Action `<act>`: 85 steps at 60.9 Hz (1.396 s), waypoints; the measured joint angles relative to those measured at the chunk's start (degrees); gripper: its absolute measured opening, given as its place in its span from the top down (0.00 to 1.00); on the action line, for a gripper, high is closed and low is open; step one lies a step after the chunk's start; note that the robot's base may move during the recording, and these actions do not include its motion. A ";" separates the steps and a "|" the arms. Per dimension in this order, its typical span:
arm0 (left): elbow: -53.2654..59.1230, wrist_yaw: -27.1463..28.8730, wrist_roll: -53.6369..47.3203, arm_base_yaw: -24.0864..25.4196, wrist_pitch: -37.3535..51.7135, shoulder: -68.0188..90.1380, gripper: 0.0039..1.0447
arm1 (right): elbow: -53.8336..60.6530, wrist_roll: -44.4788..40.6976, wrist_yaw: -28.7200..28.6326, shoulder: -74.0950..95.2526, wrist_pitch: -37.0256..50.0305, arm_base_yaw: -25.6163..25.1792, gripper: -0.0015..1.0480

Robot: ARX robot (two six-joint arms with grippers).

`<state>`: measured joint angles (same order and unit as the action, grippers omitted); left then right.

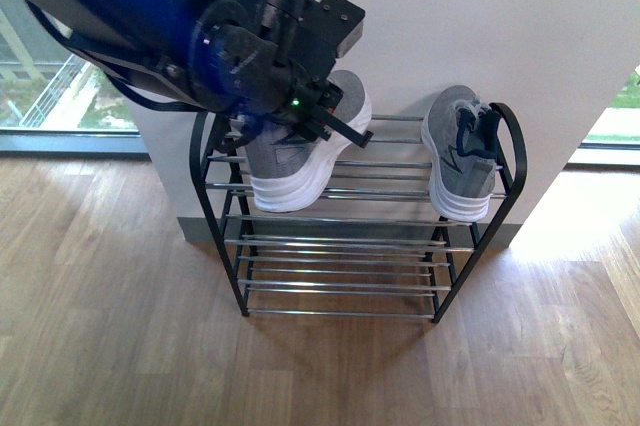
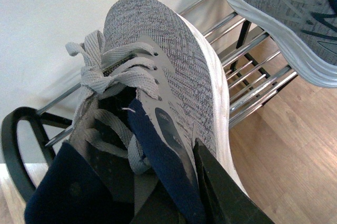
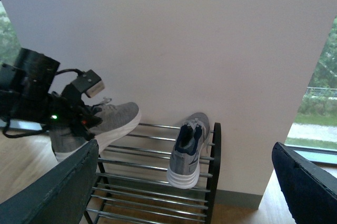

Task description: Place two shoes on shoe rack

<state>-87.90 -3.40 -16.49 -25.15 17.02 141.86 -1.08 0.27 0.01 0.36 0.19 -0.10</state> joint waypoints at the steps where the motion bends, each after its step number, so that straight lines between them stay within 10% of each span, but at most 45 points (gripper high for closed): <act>1: -1.40 0.55 0.20 -0.24 -0.20 1.20 0.99 | 0.00 0.00 0.00 0.00 0.00 0.00 0.09; 40: -39.56 3.89 11.61 -8.63 -13.11 25.46 0.99 | 0.00 0.00 0.00 -0.02 0.00 0.00 0.09; 73: -49.57 7.45 13.92 -8.61 -16.39 32.46 0.99 | 0.00 0.00 0.02 -0.02 0.00 0.00 0.09; 85: -41.86 9.38 18.01 -8.61 -10.43 27.82 0.54 | 0.00 0.00 0.00 -0.02 0.00 0.00 0.09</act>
<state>-129.75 5.98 1.52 -33.76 6.59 169.69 -1.08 0.27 0.01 0.34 0.19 -0.10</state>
